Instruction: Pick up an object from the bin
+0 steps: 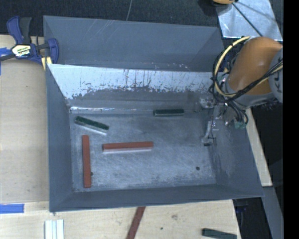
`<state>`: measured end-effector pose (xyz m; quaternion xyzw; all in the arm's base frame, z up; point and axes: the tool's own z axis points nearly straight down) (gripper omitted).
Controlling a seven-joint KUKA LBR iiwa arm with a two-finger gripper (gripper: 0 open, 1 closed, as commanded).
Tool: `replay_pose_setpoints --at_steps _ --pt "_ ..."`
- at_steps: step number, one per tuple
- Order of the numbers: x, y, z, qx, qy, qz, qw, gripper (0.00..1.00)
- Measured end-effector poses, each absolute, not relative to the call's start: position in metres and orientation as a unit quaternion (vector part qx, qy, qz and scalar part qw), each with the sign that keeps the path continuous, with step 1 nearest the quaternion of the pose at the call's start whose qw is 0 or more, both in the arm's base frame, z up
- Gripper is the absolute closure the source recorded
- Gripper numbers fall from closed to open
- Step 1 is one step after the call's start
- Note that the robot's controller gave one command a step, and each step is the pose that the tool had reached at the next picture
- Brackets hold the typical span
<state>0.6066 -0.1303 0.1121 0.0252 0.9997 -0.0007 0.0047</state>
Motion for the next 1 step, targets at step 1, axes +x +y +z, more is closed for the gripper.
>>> replay_pose_setpoints --at_steps 1 --pt "0.5914 -0.1181 0.1475 -0.055 0.999 0.001 -0.003 0.00"
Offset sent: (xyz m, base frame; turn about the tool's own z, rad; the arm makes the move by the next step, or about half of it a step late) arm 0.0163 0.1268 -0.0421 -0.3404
